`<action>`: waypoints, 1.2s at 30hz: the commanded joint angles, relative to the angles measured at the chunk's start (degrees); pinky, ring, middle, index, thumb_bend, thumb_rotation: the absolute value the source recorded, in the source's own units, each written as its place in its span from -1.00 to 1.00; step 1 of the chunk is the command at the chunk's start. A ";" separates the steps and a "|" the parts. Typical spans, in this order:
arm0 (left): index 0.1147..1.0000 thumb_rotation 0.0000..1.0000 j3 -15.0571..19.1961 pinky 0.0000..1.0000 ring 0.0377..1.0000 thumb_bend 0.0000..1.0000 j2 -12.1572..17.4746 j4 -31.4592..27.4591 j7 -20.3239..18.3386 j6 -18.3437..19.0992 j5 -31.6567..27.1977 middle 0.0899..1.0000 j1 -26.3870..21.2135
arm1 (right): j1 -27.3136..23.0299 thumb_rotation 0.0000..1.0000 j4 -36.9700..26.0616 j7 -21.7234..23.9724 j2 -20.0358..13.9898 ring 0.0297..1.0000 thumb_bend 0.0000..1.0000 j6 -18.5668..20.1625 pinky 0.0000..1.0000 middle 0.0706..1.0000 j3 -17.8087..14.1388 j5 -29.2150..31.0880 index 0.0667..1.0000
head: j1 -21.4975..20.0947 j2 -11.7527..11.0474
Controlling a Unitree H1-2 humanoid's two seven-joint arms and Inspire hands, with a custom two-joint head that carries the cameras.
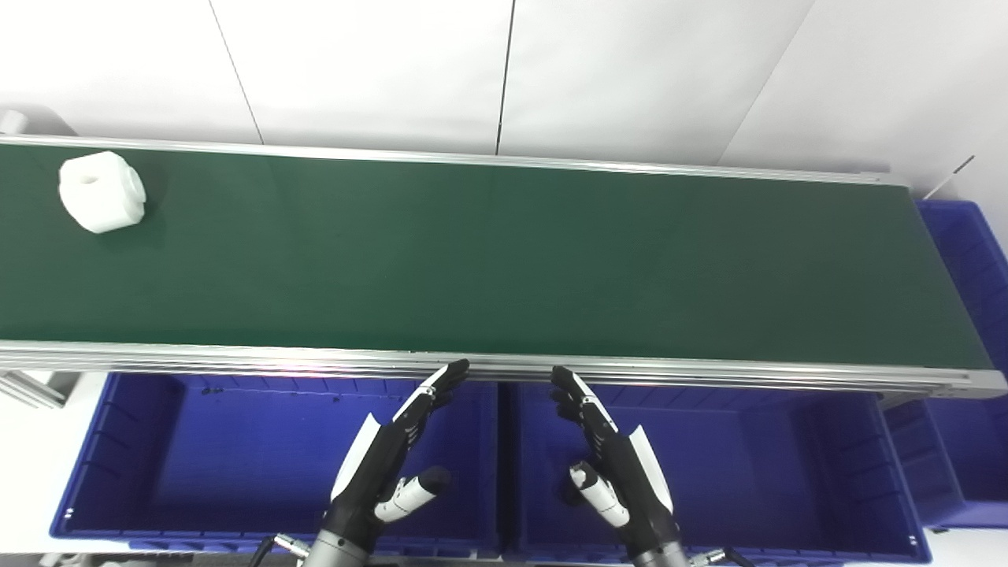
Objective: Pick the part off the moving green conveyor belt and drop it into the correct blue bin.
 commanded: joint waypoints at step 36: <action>0.71 0.77 -2.04 0.59 0.74 0.61 -1.06 6.70 3.99 -2.82 2.78 0.74 -2.65 | -1.79 0.93 5.01 0.33 -0.98 0.79 0.79 -3.19 0.71 0.84 -0.14 2.70 0.86 | 8.24 -10.27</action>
